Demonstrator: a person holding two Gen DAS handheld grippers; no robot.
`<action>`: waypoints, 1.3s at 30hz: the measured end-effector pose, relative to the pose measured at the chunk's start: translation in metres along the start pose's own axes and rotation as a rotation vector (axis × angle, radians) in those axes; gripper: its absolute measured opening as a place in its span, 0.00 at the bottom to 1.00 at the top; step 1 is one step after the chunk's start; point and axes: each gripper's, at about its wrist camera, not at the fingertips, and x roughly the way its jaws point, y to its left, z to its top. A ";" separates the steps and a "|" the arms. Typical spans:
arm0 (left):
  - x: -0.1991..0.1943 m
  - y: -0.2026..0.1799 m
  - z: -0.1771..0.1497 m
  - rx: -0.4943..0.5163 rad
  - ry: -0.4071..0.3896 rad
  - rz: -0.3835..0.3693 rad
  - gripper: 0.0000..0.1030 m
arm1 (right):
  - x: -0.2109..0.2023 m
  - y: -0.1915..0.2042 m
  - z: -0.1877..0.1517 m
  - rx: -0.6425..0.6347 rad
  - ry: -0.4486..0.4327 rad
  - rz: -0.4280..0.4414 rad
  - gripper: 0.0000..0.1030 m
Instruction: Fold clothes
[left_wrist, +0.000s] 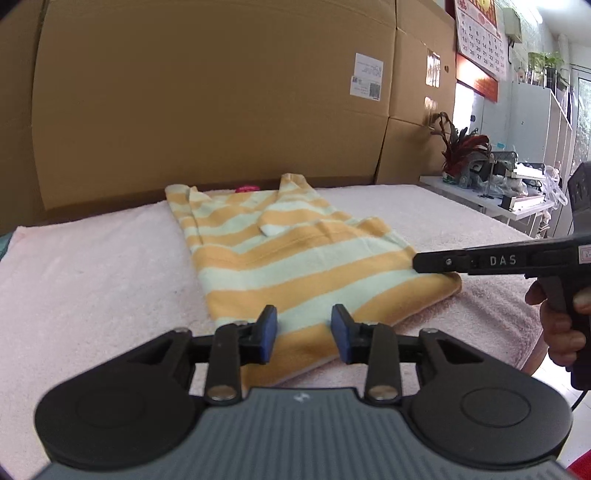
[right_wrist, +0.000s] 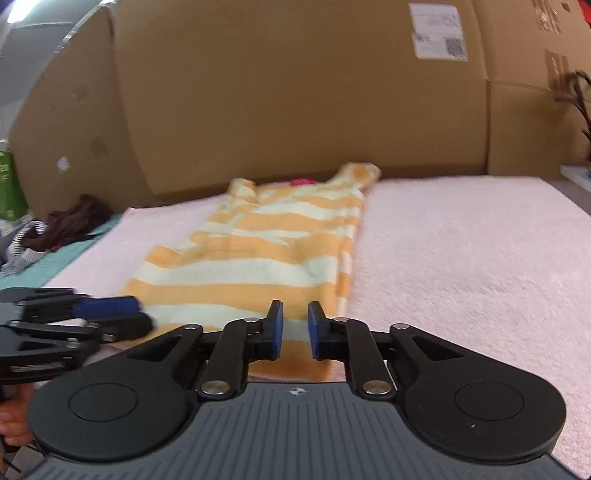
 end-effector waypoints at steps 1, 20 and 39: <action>-0.002 0.001 0.005 -0.005 -0.008 -0.005 0.33 | -0.002 -0.005 0.003 0.034 -0.001 0.009 0.00; 0.062 0.019 0.039 -0.072 0.048 -0.016 0.56 | 0.036 0.003 0.038 0.116 -0.018 0.153 0.08; 0.054 0.017 0.039 -0.057 0.019 -0.015 0.56 | 0.008 -0.039 0.001 0.271 0.067 0.268 0.00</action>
